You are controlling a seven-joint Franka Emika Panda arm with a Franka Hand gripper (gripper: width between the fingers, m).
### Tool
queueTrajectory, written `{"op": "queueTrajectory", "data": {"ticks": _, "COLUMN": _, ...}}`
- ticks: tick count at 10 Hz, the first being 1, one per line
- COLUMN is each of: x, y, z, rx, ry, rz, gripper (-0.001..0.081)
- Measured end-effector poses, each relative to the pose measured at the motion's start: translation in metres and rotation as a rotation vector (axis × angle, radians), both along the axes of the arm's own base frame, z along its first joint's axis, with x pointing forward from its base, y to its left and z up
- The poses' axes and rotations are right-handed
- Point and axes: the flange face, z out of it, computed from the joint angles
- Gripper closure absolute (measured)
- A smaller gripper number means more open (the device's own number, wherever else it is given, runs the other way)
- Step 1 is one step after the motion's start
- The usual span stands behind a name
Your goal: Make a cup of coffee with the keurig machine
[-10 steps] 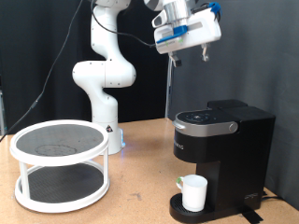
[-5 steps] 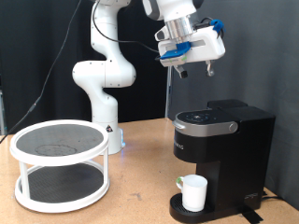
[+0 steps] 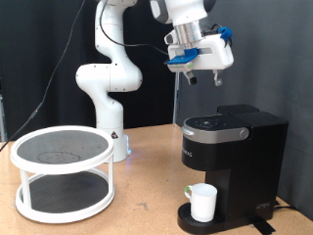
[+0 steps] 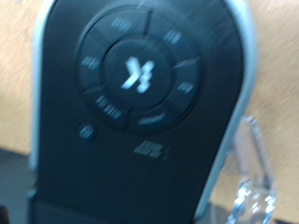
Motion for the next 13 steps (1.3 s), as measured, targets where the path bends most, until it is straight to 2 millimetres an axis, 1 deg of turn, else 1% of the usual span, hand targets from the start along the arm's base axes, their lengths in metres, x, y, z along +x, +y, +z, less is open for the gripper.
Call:
{"op": "queueTrajectory", "data": {"ticks": 2, "x": -0.001, "y": 0.001, "z": 0.002, "rx": -0.028, "ry": 0.047, "rz": -0.021, "gripper": 0.0072}}
{"op": "queueTrajectory", "data": {"ticks": 5, "x": 0.011, "y": -0.009, "z": 0.013, "rx": -0.028, "ry": 0.035, "rz": -0.127, "gripper": 0.0072}}
{"op": "queueTrajectory", "data": {"ticks": 8, "x": 0.025, "y": -0.021, "z": 0.022, "rx": -0.077, "ry": 0.004, "rz": -0.157, "gripper": 0.0072}}
{"op": "queueTrajectory", "data": {"ticks": 10, "x": 0.035, "y": -0.023, "z": 0.021, "rx": -0.088, "ry": -0.005, "rz": -0.150, "gripper": 0.0072}}
{"op": "queueTrajectory", "data": {"ticks": 13, "x": 0.047, "y": -0.019, "z": 0.003, "rx": -0.112, "ry": -0.006, "rz": -0.125, "gripper": 0.0072}}
